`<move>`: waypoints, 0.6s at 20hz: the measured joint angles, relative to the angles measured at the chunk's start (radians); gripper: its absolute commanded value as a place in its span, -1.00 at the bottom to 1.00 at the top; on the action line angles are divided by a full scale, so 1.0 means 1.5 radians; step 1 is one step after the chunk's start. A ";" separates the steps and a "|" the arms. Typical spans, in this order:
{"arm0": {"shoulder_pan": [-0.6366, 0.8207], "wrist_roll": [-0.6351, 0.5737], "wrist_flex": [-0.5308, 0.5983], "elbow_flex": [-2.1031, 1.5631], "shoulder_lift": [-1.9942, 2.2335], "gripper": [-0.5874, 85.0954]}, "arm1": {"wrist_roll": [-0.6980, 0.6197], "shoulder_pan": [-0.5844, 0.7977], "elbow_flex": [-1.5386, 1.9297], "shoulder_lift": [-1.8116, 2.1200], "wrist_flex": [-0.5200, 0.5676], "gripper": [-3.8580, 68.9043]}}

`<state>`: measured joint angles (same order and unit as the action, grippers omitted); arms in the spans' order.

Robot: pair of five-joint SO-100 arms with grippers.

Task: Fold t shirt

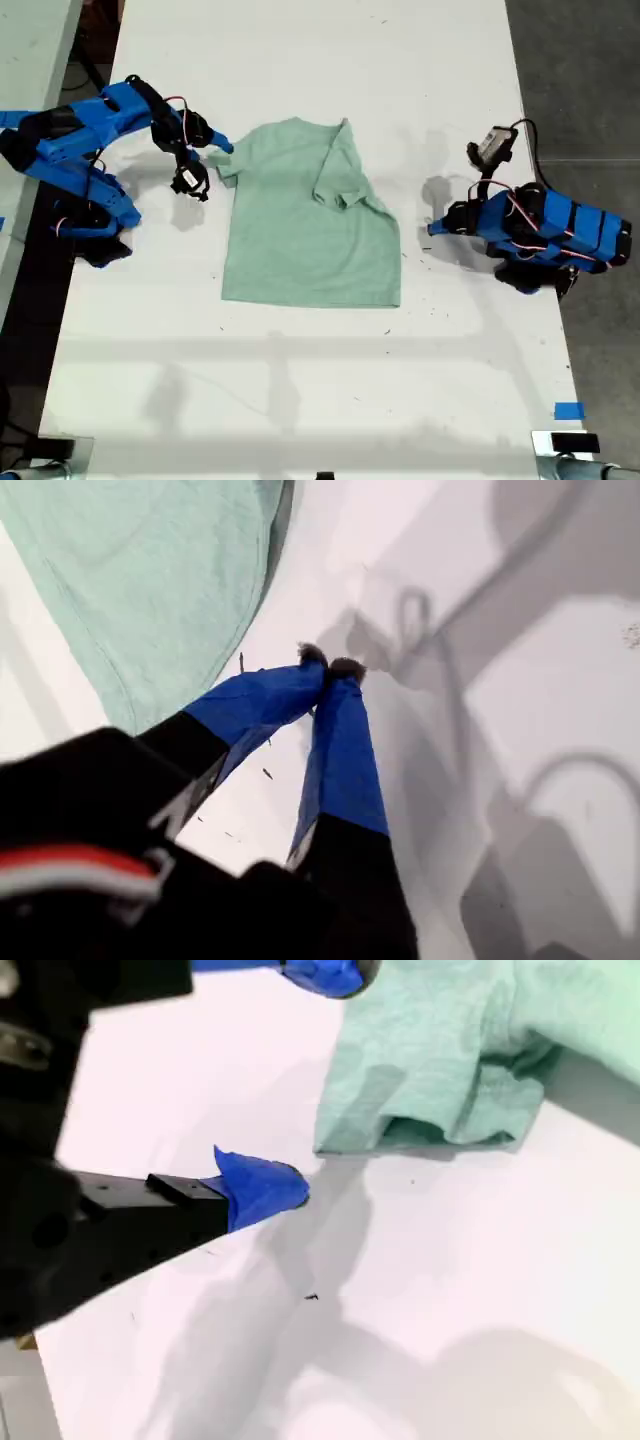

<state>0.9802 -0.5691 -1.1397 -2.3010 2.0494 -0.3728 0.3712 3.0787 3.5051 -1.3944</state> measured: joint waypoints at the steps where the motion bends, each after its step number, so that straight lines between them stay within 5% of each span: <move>1: -0.003 0.005 0.013 0.000 -0.018 -0.35 | 0.000 0.000 0.000 0.000 0.000 -0.86; 8: 0.012 0.016 0.084 0.022 -0.189 -0.47 | 0.000 0.000 0.000 0.000 0.000 -0.86; 9: 0.014 0.020 0.087 0.032 -0.202 -0.79 | 0.000 0.000 0.000 0.000 0.000 -0.86; 12: 0.016 0.024 0.089 0.040 -0.217 -0.99 | 0.000 0.000 0.000 0.000 0.000 -0.86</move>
<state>1.0048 -0.5338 -1.0063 -2.2411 1.7242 -0.3728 0.3712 3.0787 3.5051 -1.3944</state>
